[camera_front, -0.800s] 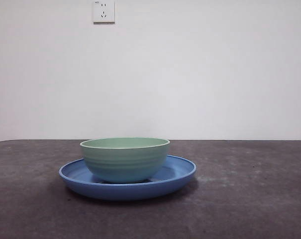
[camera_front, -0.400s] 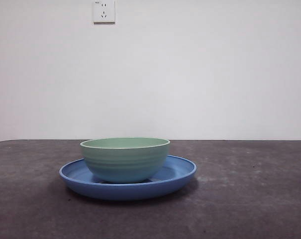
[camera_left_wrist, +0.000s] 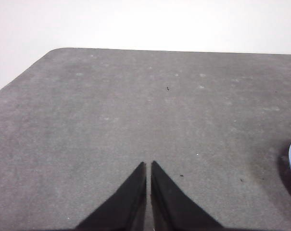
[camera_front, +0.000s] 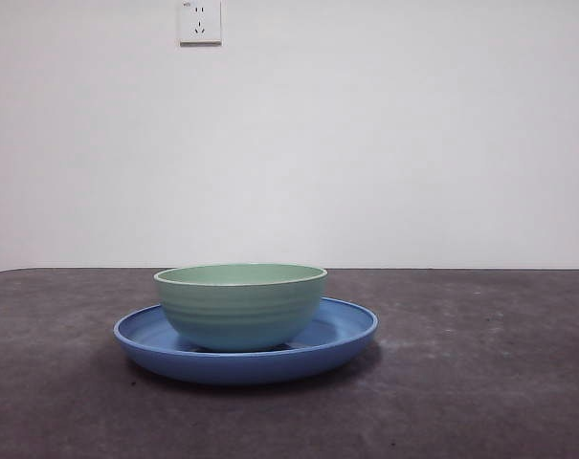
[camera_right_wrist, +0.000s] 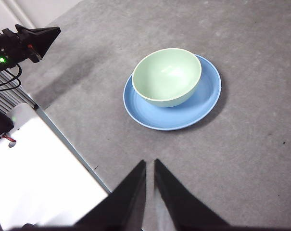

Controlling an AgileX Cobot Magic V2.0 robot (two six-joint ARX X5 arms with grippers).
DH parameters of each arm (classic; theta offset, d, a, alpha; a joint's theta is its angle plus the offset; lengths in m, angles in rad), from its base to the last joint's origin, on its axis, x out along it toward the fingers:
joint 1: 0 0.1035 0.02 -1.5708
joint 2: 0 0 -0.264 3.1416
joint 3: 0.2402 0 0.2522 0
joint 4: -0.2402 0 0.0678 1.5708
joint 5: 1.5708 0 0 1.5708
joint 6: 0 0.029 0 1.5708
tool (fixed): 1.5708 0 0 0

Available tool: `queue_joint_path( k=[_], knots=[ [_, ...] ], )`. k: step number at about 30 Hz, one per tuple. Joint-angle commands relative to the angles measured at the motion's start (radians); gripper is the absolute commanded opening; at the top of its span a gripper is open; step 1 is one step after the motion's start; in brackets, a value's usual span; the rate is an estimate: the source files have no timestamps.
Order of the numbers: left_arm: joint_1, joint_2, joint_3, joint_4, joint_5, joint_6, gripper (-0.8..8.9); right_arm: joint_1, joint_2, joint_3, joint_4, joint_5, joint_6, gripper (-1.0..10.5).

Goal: Place the green bowl on the blue plate

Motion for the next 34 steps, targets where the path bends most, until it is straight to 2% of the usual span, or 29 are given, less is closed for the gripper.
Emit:
queue_joint_path(
  k=[1,5,8,14,17,19,22,25,28,34],
  knots=[
    [-0.001,-0.001,-0.021,-0.008,0.0,0.011,0.15,0.006,0.005,0.01,0.011,-0.003,-0.005,0.3],
    [-0.001,-0.001,-0.021,-0.008,0.0,0.011,0.15,0.0,0.003,0.01,0.011,-0.001,-0.005,0.3],
    [-0.001,-0.001,-0.021,-0.008,0.0,0.011,0.15,-0.048,-0.025,0.009,0.014,-0.011,-0.005,0.3],
    [-0.001,-0.001,-0.021,-0.008,0.0,0.011,0.15,-0.263,-0.137,-0.044,0.105,0.005,-0.02,0.3],
    [-0.001,-0.001,-0.021,-0.008,0.0,0.011,0.15,-0.334,-0.192,-0.134,0.275,0.076,-0.107,0.3],
    [-0.001,-0.001,-0.021,-0.008,0.0,0.011,0.15,-0.379,-0.236,-0.224,0.402,0.073,-0.159,0.3],
    [-0.001,-0.001,-0.021,-0.008,0.0,0.011,0.15,-0.438,-0.296,-0.368,0.556,0.091,-0.195,0.3],
    [-0.001,-0.001,-0.021,-0.008,0.0,0.011,0.15,-0.498,-0.346,-0.507,0.697,0.16,-0.198,0.3],
    [-0.001,-0.001,-0.021,-0.007,0.0,0.011,0.15,-0.558,-0.404,-0.643,0.817,0.167,-0.19,0.3],
    [-0.001,-0.001,-0.021,-0.008,0.0,0.011,0.15,-0.601,-0.488,-0.814,0.865,0.182,-0.175,0.3]
  ],
)
